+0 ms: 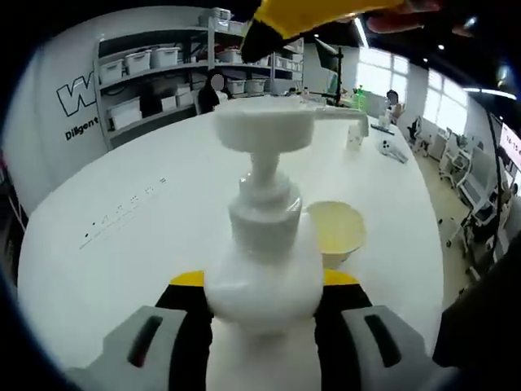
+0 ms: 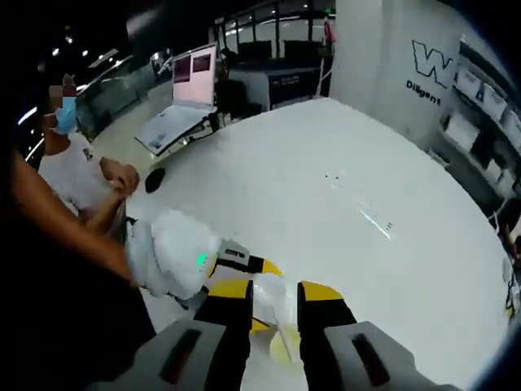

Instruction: Hold the bottle steady, press the pump all the way down and release, and repeat the specified number of times to dispense into the cup

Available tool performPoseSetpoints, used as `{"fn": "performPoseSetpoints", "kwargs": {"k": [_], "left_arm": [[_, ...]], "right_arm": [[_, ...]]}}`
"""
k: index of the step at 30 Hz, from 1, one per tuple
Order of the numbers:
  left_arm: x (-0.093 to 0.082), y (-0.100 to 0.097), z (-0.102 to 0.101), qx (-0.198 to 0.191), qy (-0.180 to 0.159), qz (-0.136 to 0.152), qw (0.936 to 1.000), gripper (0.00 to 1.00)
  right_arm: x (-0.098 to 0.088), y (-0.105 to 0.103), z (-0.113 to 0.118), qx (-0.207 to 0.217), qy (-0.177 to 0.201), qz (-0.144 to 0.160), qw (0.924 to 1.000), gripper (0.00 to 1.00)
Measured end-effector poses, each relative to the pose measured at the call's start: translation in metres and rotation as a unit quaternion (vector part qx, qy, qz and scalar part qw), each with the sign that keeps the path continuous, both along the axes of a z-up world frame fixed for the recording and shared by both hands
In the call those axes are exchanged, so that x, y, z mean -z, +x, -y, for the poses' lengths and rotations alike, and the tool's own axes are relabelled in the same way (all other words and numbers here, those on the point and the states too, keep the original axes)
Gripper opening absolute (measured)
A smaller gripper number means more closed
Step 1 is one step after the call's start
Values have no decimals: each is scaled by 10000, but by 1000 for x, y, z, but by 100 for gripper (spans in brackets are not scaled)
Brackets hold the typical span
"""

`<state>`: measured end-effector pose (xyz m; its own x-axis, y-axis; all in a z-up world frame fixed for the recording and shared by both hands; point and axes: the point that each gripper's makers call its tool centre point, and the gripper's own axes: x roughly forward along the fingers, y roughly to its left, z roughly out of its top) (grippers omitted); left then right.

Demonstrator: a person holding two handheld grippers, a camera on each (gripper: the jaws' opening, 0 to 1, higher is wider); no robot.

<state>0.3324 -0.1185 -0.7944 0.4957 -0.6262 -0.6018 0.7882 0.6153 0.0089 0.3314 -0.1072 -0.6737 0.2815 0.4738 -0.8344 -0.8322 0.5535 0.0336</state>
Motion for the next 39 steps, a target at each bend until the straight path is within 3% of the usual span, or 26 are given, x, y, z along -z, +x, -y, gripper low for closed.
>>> {"fn": "performPoseSetpoints", "kwargs": {"k": [3, 4, 6, 8, 13, 19, 24, 30, 39], "left_arm": [[4, -3, -7, -184, -130, -192, 9996, 45], [4, -3, -7, -200, -125, -207, 9995, 45], [2, -5, -11, -274, -75, -123, 9995, 44], [2, -5, -14, -328, -79, -70, 9994, 44], [1, -3, -20, -494, -69, -15, 9988, 43], [1, -3, -34, -714, -79, 17, 9974, 43], [0, -3, -51, -1000, -69, 42, 9949, 43], [0, -6, -74, -1356, -26, 48, 9908, 42], [0, -10, -121, -2105, 50, 90, 9775, 42]], "right_arm": [[-10, -2, 3, 599, 938, 235, 9935, 20], [-9, -3, 5, 636, 1022, 243, 9924, 20], [-13, -6, 22, 1103, 1399, 558, 9824, 23], [-16, -8, 31, 1312, 1583, 657, 9764, 28], [-6, -27, 47, 1402, 1684, 760, 9727, 38], [13, -47, 53, 1333, 1626, 850, 9739, 56], [20, -57, 57, 1527, 1827, 875, 9673, 59], [33, -67, 65, 1622, 1792, 916, 9660, 59], [45, -82, 86, 1830, 1883, 969, 9600, 72]]}}
